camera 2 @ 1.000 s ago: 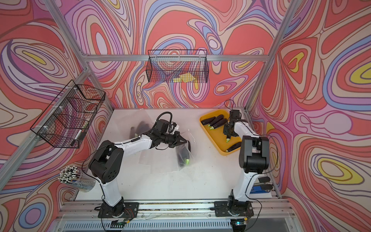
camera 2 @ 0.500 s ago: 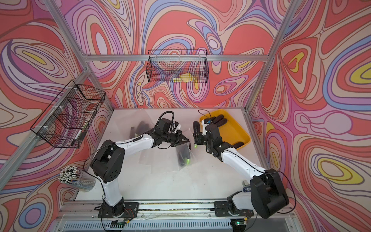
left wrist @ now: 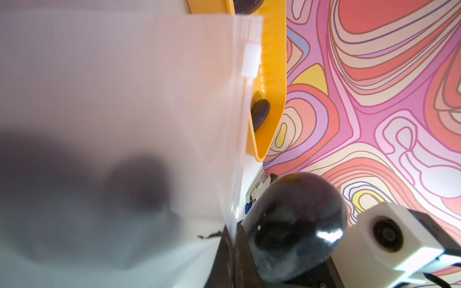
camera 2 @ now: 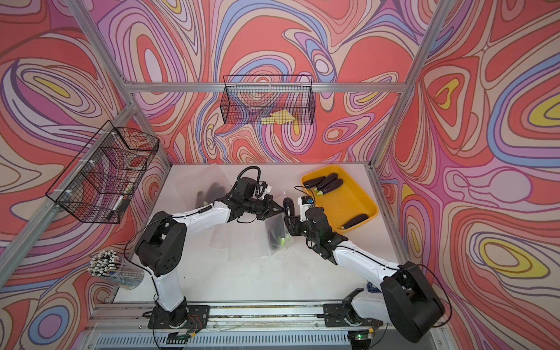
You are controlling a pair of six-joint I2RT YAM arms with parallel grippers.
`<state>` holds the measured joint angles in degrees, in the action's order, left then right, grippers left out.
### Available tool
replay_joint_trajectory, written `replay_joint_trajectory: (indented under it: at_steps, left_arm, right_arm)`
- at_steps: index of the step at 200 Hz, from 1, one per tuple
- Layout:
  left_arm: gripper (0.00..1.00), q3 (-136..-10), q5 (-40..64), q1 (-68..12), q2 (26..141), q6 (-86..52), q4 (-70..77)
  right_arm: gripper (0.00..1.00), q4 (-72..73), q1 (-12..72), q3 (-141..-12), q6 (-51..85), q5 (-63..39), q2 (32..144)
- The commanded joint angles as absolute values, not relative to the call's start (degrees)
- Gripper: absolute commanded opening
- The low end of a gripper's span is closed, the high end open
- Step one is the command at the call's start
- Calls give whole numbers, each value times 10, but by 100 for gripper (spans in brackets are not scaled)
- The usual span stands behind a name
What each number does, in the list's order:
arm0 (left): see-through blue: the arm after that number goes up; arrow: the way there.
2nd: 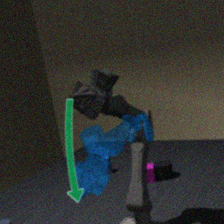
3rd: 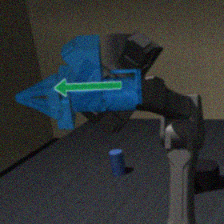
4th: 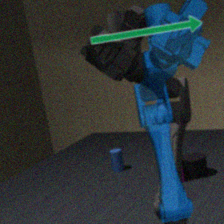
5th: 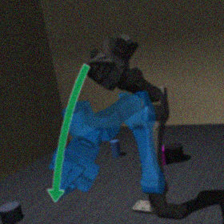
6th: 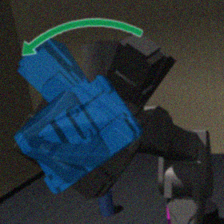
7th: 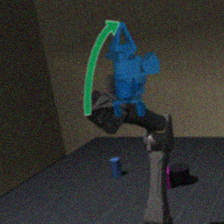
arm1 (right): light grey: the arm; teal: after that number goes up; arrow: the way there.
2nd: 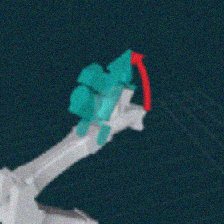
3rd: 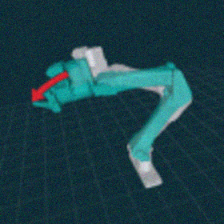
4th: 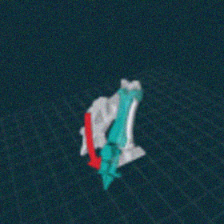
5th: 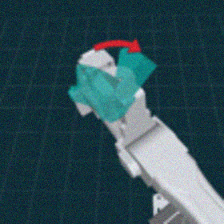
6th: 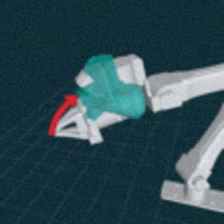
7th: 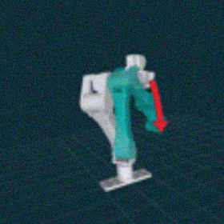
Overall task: Place the eggplant in a zip-top bag and seal the zipper
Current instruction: Place the eggplant in the zipper food storage bag.
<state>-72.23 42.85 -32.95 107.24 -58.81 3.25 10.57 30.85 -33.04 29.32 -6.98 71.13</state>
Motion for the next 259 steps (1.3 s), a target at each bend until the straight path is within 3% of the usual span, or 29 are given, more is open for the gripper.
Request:
replay_joint_trajectory:
  at_steps: [1, 108, 190, 210, 236, 259]
  left_arm:
    - [0, -719, 434, -328, 1054, -597, 52]
    - [0, -699, 428, -329, 1021, -564, 30]
    - [0, -693, 430, -335, 1007, -552, 16]
    - [0, -673, 428, -337, 1002, -578, 45]
    - [0, -671, 425, -335, 1002, -584, 52]
    - [0, -671, 421, -328, 1002, -583, 48]
  right_arm:
    - [35, 84, 313, -324, 308, -77, 700]
    - [35, -29, 309, -425, 284, -140, 807]
    - [38, -80, 261, -485, 250, -258, 848]
    - [43, -97, 262, -532, 263, -262, 884]
    - [60, -136, 261, -564, 258, -267, 891]
    - [64, -174, 245, -565, 250, -264, 845]
